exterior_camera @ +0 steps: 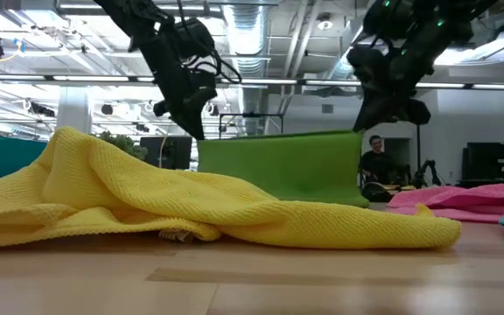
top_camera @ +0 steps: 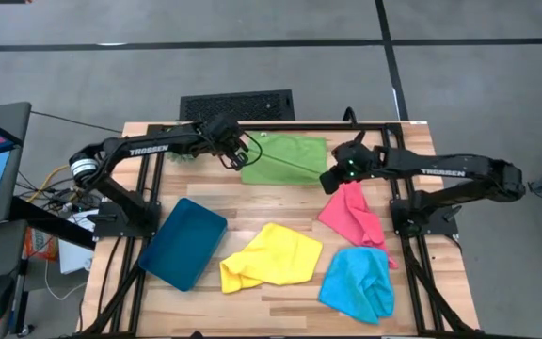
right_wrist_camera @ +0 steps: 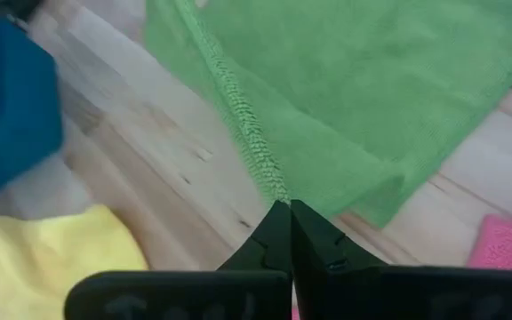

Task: Fold microfiber towels
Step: Fold the green microfiber towel

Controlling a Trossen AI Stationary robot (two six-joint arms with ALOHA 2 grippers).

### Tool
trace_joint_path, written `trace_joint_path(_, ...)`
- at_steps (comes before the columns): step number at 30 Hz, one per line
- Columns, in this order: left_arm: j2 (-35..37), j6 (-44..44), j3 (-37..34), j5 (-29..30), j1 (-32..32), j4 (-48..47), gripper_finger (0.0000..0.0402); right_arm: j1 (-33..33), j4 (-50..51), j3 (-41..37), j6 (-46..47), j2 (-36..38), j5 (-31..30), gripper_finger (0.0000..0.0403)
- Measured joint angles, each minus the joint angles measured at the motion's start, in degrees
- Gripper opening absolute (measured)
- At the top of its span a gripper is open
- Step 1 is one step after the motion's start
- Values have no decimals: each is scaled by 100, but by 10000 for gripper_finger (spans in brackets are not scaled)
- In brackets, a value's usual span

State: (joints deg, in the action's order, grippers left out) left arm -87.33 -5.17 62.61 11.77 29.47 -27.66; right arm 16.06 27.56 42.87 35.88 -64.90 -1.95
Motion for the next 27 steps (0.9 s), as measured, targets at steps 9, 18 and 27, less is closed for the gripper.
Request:
trace_joint_path(9, -183, 155, 4, -54, -18, 273, 0, 86, 344, 4, -116, -227, -453, 16)
trace_joint_path(18, -358, 234, -2, -7, 15, 438, 0, 15, 549, 288, 78, -202, -177, 17)
trace_joint_path(27, -328, 22, 0, -147, -32, 479, 0, -421, 1262, 551, 482, -149, -591, 18)
